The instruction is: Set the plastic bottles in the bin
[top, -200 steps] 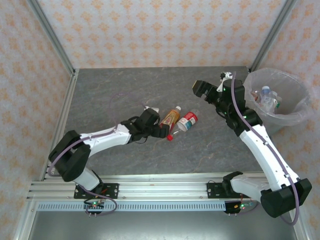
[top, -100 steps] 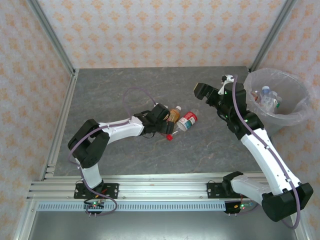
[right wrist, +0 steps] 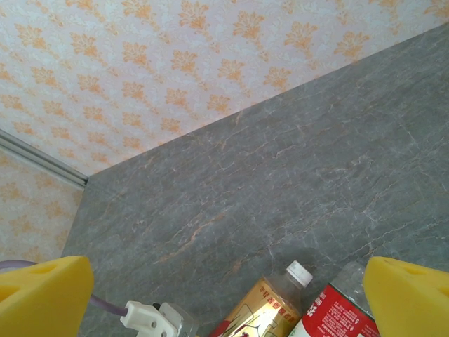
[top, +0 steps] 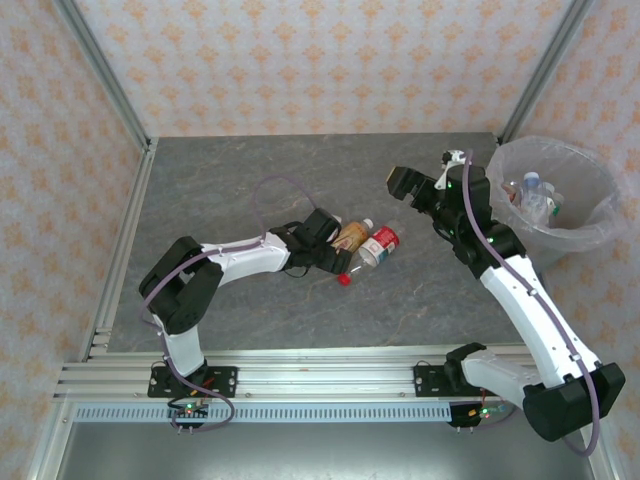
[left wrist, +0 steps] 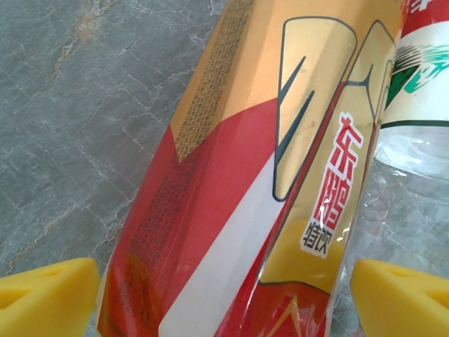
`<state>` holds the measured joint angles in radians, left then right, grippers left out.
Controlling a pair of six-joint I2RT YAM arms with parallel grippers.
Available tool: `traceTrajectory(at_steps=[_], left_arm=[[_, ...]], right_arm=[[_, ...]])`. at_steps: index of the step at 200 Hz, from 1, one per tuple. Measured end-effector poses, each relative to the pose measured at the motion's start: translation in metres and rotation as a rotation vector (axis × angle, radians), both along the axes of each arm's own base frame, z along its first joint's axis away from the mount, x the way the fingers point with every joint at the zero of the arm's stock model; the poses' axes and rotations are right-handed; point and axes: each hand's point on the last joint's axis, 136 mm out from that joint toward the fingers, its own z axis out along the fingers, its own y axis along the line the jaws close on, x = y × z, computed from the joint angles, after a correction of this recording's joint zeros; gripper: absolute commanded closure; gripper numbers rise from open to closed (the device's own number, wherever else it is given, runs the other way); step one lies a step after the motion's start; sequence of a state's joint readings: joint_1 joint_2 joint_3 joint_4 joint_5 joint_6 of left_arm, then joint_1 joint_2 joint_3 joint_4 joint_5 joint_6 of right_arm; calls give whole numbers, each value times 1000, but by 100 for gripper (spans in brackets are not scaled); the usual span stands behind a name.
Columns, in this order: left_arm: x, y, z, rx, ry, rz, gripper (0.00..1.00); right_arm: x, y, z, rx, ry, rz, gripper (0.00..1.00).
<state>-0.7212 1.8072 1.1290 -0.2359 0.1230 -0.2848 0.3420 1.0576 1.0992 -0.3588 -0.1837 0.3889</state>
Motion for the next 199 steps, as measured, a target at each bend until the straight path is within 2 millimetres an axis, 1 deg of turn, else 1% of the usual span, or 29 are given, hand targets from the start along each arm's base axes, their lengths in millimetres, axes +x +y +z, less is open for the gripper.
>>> traceTrajectory(at_steps=[31,60,82,106,147,161,199], left_arm=[[4,4,-3,-6,15,-3,8],[4,5,-20,1,57,-16,9],[3,1,-30,3,82,-25,13],[8,-2,-28,-11,74,-25,20],[11,-2,-27,-20,58,-17,26],[11,0,-27,-17,50,-11,28],[10,14,-26,0,43,16,33]], right_arm=[[1,0,-1,-1,3,0,1],[3,1,-5,-5,13,0,1],[5,2,-10,-9,27,0,1],[7,3,-13,-13,37,1,1],[9,4,-18,-15,48,4,1],[10,5,-23,-18,61,8,1],[14,11,-42,-18,111,23,1]])
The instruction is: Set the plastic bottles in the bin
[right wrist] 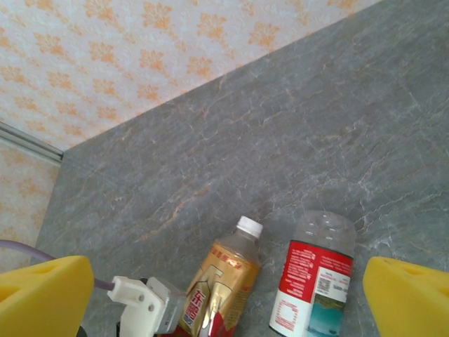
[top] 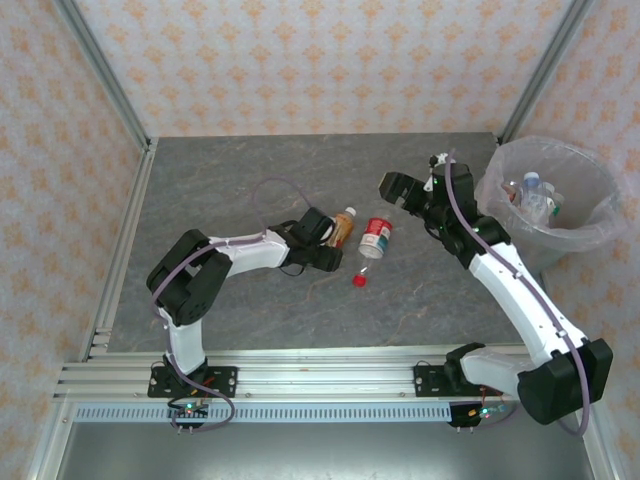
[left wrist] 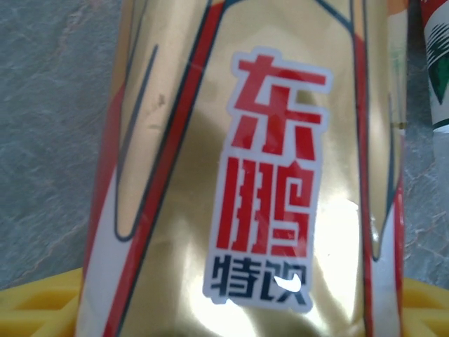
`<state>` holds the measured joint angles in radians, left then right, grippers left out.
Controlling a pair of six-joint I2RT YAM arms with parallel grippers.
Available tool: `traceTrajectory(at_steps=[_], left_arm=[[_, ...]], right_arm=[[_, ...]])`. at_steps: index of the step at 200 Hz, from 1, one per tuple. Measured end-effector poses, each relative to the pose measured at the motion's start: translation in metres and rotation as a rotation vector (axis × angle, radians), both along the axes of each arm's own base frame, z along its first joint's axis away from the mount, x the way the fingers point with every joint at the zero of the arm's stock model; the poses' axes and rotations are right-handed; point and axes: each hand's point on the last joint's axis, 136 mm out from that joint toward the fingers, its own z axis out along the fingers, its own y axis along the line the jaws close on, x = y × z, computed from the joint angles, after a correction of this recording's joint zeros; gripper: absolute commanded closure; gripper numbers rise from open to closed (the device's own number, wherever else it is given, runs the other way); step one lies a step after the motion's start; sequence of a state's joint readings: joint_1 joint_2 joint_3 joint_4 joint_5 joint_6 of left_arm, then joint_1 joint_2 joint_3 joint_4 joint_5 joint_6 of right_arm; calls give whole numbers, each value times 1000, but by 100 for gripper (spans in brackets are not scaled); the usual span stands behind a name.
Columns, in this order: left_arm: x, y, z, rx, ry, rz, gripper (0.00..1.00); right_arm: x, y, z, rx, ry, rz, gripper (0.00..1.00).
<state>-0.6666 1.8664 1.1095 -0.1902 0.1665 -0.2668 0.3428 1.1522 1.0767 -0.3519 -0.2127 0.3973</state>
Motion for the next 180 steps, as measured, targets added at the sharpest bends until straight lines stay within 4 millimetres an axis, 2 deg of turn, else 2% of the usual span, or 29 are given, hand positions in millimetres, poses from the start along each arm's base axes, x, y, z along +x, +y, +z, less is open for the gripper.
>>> traceTrajectory(at_steps=[49,90,119,180], left_arm=[[-7,11,4,-2,-3,14,37],[-7,10,24,-52,-59,11,40],[-7,10,37,-85,-103,11,42],[-9,12,48,-121,-155,13,43]], right_arm=[[9,17,-17,49,43,25,1],[15,50,-49,77,129,60,1],[23,60,-66,115,172,42,1],[35,81,-81,212,217,77,1]])
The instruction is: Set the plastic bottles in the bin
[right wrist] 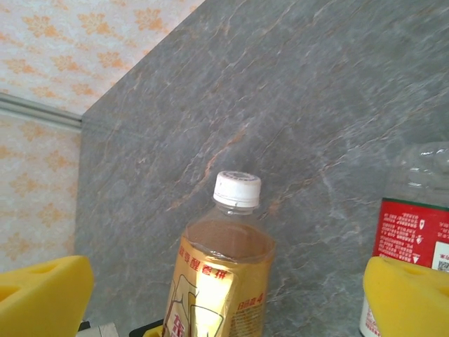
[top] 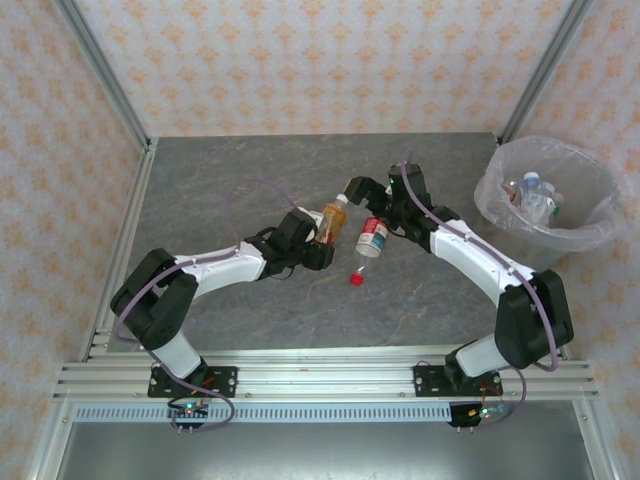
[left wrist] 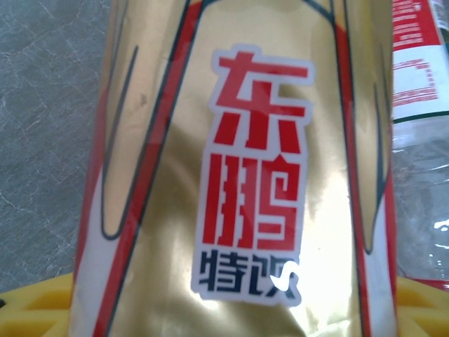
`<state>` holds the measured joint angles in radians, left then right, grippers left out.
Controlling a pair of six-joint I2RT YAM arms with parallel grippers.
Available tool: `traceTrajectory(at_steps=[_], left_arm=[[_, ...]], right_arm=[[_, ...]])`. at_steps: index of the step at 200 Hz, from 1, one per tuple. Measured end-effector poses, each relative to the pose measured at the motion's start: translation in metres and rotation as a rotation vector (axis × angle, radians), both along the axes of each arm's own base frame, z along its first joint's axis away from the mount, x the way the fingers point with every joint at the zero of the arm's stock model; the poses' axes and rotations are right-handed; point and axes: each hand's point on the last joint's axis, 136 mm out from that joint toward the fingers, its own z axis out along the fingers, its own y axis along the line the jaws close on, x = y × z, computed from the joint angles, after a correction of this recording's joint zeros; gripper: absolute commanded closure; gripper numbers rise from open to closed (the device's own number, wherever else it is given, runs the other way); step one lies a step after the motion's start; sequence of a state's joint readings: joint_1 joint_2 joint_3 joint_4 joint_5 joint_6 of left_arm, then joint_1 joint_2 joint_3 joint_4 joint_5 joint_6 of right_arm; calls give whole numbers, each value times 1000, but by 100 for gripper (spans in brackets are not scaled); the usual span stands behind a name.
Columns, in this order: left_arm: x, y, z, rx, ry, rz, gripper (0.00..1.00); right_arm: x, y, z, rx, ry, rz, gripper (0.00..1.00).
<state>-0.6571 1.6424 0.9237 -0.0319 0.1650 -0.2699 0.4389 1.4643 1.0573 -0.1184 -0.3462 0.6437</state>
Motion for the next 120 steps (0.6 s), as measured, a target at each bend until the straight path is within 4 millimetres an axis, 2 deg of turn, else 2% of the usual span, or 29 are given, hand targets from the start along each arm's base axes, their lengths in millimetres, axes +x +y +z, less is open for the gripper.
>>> traceTrajectory(at_steps=[32,94,107,120], left_arm=[[2,-5,8,-31,-23,-10,43],[0,-20,41,-143,-79,-67,43],[-1,-24,45,-164,-86,-82,43],[-1,-27,48,-182,-89,-95,43]], right_arm=[[4,13,-12,39,29,38,1],[3,42,-35,109,79,151,0],[3,46,-32,125,71,171,4],[3,51,-27,143,50,190,16]])
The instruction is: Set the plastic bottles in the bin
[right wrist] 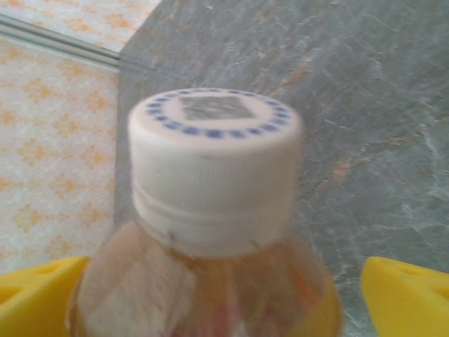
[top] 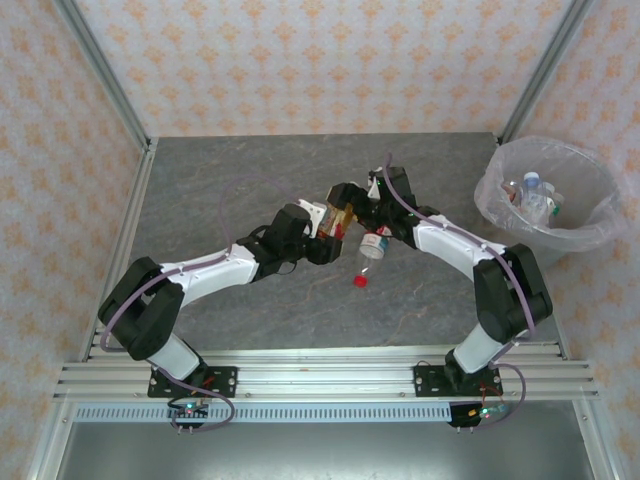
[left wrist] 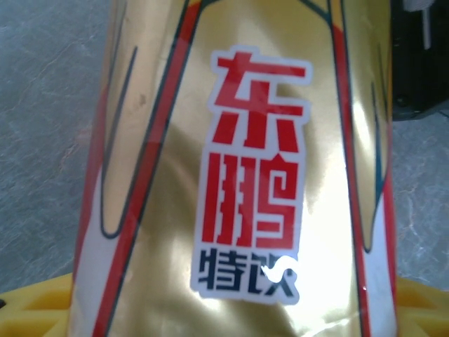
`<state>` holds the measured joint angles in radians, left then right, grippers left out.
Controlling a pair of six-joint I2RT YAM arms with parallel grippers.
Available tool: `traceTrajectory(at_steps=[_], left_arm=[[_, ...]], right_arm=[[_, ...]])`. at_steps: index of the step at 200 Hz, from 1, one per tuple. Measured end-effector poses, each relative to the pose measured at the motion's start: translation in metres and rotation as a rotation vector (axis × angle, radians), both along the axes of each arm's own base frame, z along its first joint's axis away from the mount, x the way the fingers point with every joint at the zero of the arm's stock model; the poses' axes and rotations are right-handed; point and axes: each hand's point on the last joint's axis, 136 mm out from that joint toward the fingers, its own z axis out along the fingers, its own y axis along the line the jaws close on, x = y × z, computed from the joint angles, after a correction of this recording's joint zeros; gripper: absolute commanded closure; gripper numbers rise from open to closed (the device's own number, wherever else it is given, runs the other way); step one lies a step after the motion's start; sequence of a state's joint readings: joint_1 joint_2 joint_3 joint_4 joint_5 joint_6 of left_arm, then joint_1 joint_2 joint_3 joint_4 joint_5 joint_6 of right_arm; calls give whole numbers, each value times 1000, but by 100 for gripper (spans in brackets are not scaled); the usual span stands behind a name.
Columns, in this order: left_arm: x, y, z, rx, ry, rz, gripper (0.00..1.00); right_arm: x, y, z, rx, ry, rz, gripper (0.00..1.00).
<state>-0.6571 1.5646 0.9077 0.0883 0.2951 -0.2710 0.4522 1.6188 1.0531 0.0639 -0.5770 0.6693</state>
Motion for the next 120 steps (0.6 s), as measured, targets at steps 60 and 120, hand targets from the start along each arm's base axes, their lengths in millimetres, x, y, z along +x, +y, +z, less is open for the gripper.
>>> traceTrajectory(at_steps=[60,120], left_arm=[[-2,-4,2,-23,9,-13,35],[-9,-9,17,-74,9,-53,4]], right_arm=[[-1,3,3,42,-28,3,43],[-7,-10,22,7,-93,-31,47]])
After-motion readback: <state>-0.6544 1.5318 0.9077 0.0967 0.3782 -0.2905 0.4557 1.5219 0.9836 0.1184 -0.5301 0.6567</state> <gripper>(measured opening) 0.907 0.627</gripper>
